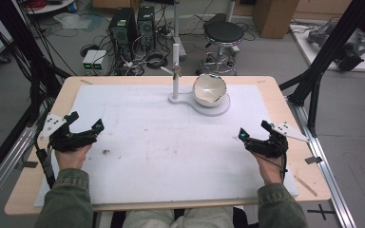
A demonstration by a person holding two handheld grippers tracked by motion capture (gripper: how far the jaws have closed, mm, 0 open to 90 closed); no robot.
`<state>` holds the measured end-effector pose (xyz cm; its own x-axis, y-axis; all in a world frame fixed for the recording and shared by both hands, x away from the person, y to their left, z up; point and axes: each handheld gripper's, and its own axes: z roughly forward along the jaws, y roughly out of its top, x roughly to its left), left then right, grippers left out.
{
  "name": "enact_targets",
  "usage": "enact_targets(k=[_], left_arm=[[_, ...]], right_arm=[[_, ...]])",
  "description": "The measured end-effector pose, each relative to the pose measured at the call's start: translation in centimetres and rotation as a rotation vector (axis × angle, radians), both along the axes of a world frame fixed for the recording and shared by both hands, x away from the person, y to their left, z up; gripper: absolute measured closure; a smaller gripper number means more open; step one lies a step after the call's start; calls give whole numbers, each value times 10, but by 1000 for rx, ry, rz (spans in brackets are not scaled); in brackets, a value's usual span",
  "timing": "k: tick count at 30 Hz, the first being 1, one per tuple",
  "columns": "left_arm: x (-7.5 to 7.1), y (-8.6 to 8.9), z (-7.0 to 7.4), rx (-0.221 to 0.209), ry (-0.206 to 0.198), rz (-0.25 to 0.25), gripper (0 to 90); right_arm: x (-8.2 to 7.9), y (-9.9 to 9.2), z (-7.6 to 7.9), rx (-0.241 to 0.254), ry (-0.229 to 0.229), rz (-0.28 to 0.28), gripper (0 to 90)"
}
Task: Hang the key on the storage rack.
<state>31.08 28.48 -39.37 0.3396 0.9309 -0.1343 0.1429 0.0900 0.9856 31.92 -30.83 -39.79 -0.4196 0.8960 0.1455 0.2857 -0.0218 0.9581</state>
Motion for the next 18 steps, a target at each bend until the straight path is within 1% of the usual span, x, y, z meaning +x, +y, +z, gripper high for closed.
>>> enact_targets(k=[3,5,6,10,12,13,16,18], left_arm=[[-2,4,-1,-6,2,16,16],[-5,5,-1,-7,-6,30,16],[-7,6,-2,-8,-8,36,17],[-10,8,-8,-7,24,44,16],[-11,9,-7,-6,39,48,16],[-14,8,-7,-15,28,48,16],[-15,7,-8,-11,24,50,16],[-14,7,-9,-4,29,59,17]], right_arm=[[0,0,0,-9,-3,0,11],[1,0,0,-14,-3,-2,11],[1,0,-1,-25,0,-2,11],[2,2,-1,-39,-3,9,11],[2,4,-2,-52,-4,22,10],[2,6,-2,-66,-5,30,11],[3,7,-2,-61,-1,34,10],[3,6,-2,-59,0,38,10]])
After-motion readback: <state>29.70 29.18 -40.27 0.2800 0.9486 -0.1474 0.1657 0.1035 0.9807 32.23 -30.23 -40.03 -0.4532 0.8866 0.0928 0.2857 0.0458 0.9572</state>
